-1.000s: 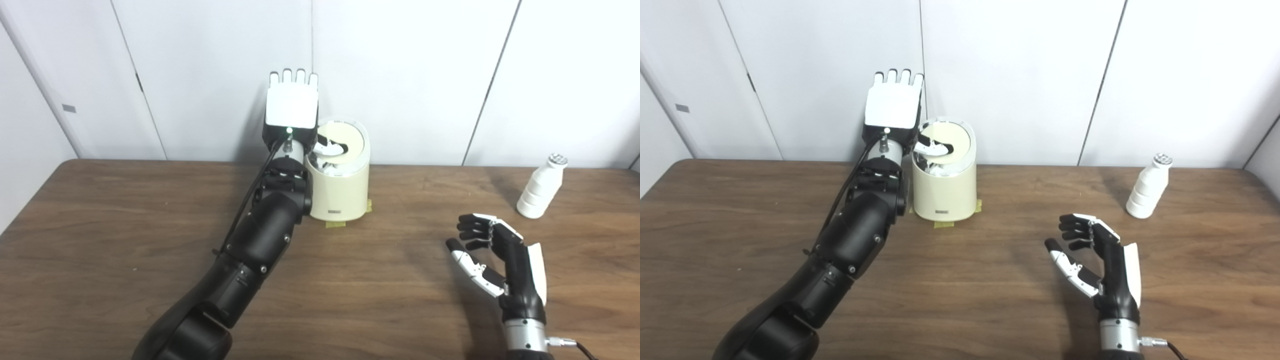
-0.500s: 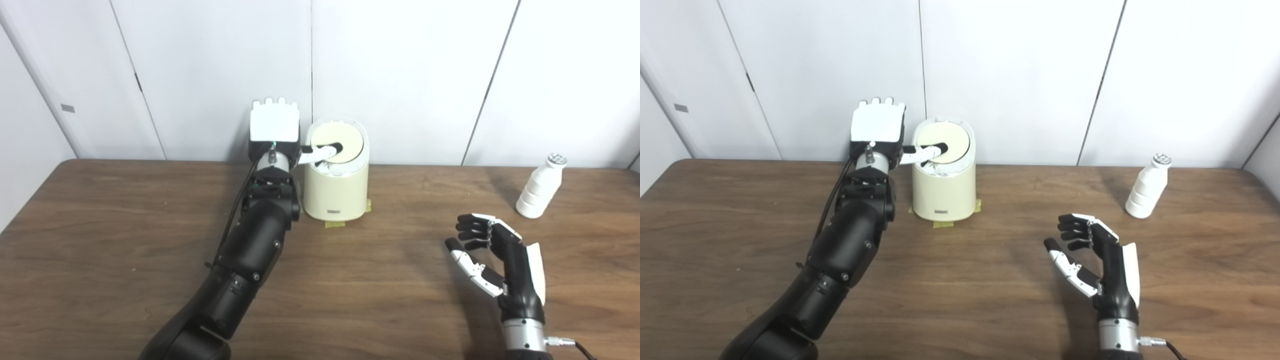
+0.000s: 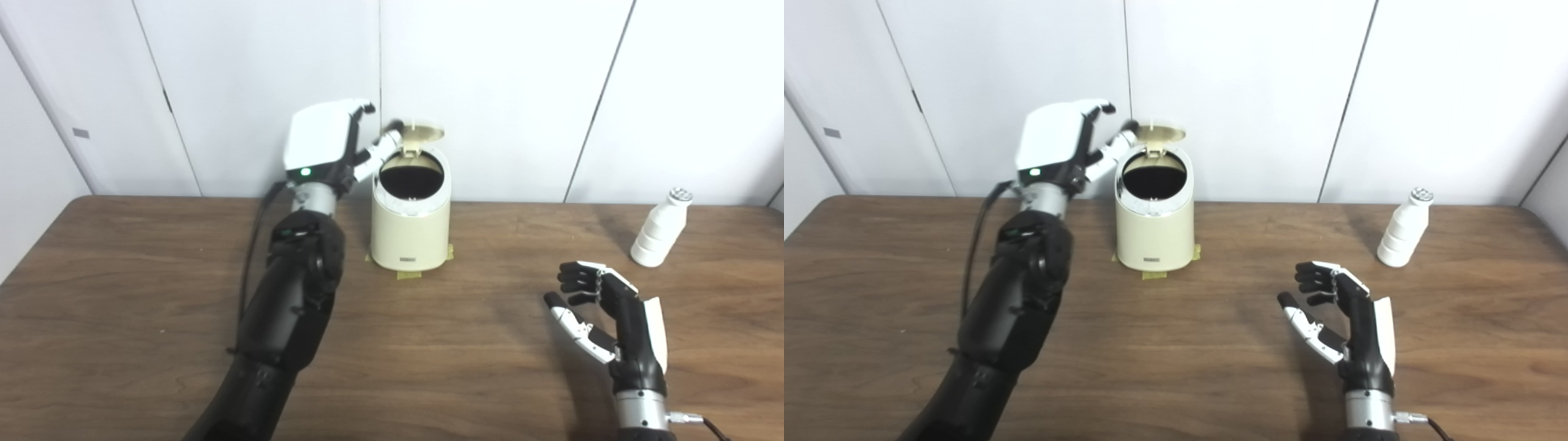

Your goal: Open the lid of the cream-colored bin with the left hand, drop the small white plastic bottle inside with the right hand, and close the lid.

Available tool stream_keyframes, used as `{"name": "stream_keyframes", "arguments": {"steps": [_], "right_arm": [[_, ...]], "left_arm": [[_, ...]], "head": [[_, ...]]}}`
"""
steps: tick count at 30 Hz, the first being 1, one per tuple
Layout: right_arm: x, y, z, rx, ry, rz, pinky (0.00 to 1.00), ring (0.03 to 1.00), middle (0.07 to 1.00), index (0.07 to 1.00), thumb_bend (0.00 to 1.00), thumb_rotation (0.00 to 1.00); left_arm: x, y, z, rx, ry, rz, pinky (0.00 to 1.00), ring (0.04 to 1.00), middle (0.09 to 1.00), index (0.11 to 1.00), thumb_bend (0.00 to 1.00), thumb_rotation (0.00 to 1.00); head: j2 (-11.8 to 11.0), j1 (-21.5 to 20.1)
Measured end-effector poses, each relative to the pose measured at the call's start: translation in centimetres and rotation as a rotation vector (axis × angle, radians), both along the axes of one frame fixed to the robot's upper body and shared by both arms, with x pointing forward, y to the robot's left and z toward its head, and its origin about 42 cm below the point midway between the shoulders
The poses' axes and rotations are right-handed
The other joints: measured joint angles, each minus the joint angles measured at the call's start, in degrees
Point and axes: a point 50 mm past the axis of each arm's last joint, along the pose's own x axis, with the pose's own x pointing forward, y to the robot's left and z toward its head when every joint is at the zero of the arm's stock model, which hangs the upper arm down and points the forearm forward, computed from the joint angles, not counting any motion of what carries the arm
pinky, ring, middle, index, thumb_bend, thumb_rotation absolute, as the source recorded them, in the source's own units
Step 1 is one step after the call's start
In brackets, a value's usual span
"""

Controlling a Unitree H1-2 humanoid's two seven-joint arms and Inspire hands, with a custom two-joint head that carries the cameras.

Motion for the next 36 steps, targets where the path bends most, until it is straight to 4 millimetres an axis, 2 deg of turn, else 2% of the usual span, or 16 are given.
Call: {"name": "stream_keyframes", "arguments": {"steps": [4, 7, 11, 15, 22, 25, 27, 31, 36], "right_arm": [[0.0, 0.0, 0.0, 0.000, 0.000, 0.000, 0.49, 0.574, 0.604, 0.601, 0.30, 0.32], [0.1, 0.0, 0.0, -0.001, 0.001, 0.000, 0.49, 0.575, 0.604, 0.601, 0.31, 0.31], [0.1, 0.0, 0.0, 0.001, 0.000, 0.000, 0.48, 0.574, 0.604, 0.599, 0.30, 0.28], [0.1, 0.1, 0.0, 0.003, -0.001, -0.001, 0.49, 0.582, 0.610, 0.604, 0.30, 0.28], [0.1, 0.2, 0.0, 0.006, -0.009, -0.006, 0.49, 0.572, 0.601, 0.600, 0.30, 0.27], [0.2, 0.3, 0.0, 0.007, -0.017, -0.007, 0.48, 0.567, 0.599, 0.598, 0.30, 0.28], [0.2, 0.3, 0.0, 0.008, -0.017, -0.007, 0.48, 0.574, 0.603, 0.601, 0.30, 0.28], [0.2, 0.2, 0.0, 0.007, -0.016, -0.007, 0.49, 0.574, 0.605, 0.602, 0.30, 0.28], [0.3, 0.3, 0.0, 0.012, -0.018, -0.007, 0.49, 0.575, 0.604, 0.602, 0.31, 0.27]], "left_arm": [[-2.3, 1.7, 0.1, -0.152, -0.016, -0.062, 0.62, 0.758, 0.769, 0.749, 0.19, 0.81], [-4.2, 2.8, -0.5, -0.232, -0.026, -0.089, 0.63, 0.743, 0.750, 0.740, 0.19, 0.72], [-6.3, 4.4, -3.7, -0.327, 0.017, -0.102, 0.64, 0.746, 0.753, 0.747, 0.21, 0.78], [-8.6, 5.7, -6.5, -0.375, 0.056, -0.094, 0.65, 0.755, 0.761, 0.755, 0.19, 0.75], [-12.4, 7.1, -9.0, -0.403, 0.019, -0.091, 0.65, 0.743, 0.747, 0.740, 0.20, 0.74], [-14.1, 7.9, -10.6, -0.428, 0.035, -0.095, 0.62, 0.733, 0.746, 0.738, 0.18, 0.66], [-15.2, 8.5, -11.7, -0.464, 0.038, -0.090, 0.60, 0.720, 0.738, 0.729, 0.17, 0.64], [-16.4, 9.1, -13.1, -0.487, 0.028, -0.055, 0.61, 0.717, 0.726, 0.715, 0.14, 0.57], [-16.5, 8.9, -13.8, -0.457, -0.015, -0.030, 0.61, 0.718, 0.727, 0.716, 0.16, 0.66]], "head": [[-0.35, -0.09], [-0.53, -0.52], [-0.53, -0.61], [-0.53, -0.79], [-0.70, -1.23], [-0.62, -1.14], [-0.62, -1.05], [-0.70, -1.32], [-0.88, -1.76]]}}
